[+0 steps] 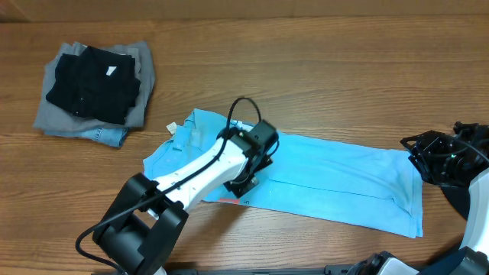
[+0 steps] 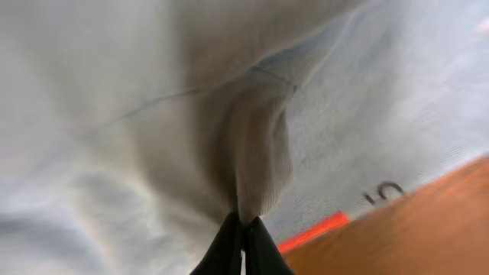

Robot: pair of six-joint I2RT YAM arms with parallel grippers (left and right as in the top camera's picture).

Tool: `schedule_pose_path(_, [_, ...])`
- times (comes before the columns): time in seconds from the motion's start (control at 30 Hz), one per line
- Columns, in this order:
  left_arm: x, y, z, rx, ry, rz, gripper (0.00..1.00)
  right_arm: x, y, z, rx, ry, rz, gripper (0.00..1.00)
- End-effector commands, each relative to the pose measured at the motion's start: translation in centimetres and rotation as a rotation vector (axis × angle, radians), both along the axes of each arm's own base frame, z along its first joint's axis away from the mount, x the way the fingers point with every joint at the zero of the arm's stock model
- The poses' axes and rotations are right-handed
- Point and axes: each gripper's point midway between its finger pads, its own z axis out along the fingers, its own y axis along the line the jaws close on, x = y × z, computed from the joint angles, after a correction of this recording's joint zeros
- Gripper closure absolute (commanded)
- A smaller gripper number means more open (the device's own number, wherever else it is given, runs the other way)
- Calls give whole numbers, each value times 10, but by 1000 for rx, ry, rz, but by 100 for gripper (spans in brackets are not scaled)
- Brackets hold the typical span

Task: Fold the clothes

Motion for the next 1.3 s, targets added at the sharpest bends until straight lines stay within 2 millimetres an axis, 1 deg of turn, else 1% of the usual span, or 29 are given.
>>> schedule_pose_path(0.0, [30,-22,32,-67,-89,11,96,0,1,0,-2,-9,11,47])
schedule_pose_path(0.07, [35,-31,39,-100,-104,10,96,0,1,0,-2,-9,11,47])
schedule_pose_path(0.1, [35,-33,40,-114,-99,9,96,0,1,0,-2,-9,11,47])
schedule_pose_path(0.3, [21,-57,40,-245,-10,-3,95,0,1,0,-2,-10,11,47])
schedule_pose_path(0.37, [20,-61,41,-265,-5,-5,82,0,1,0,-2,-10,11,47])
schedule_pose_path(0.4, [20,-62,41,-266,-4,-7,74,0,1,0,-2,-9,11,47])
schedule_pose_path(0.43, [19,-62,41,-264,-3,-8,70,0,1,0,-2,-10,11,47])
schedule_pose_path(0.47, [18,-60,40,-255,0,-7,64,0,1,0,-2,-9,11,47])
schedule_pose_path(0.5, [18,-57,40,-242,-2,-5,56,0,1,0,-2,-9,11,47])
schedule_pose_path(0.53, [18,-52,40,-216,-5,-2,51,0,1,0,-2,-9,11,47])
schedule_pose_path(0.6, [25,-29,39,-107,-52,74,49,0,1,0,-2,-9,11,47])
schedule_pose_path(0.67, [32,-4,40,-11,-95,163,44,0,1,0,-2,-9,11,47])
schedule_pose_path(0.7, [35,6,41,18,-110,200,43,0,1,0,-2,-9,11,47])
schedule_pose_path(0.73, [40,26,42,58,-119,296,40,0,1,0,-2,-9,11,47])
schedule_pose_path(0.77, [43,33,42,62,-116,329,40,0,1,0,-2,-9,11,47])
schedule_pose_path(0.8, [48,46,42,63,-115,403,40,0,1,0,-2,-9,11,47])
schedule_pose_path(0.87, [53,62,39,44,-92,498,38,0,1,0,-2,-9,11,47])
schedule_pose_path(0.97, [52,83,29,-4,-15,608,37,0,1,0,-2,-9,11,47])
schedule_pose_path(1.03, [45,98,15,-48,56,696,36,0,1,0,-2,-9,11,47])
schedule_pose_path(1.1, [43,110,2,-95,87,770,37,0,1,0,-2,-9,11,47])
schedule_pose_path(1.13, [45,114,-3,-120,91,799,37,0,1,0,-2,-9,11,47])
schedule_pose_path(1.2, [49,121,-10,-154,84,836,41,0,1,0,-2,-10,11,47])
schedule_pose_path(1.27, [54,122,-15,-191,74,855,46,0,1,0,-2,-10,11,47])
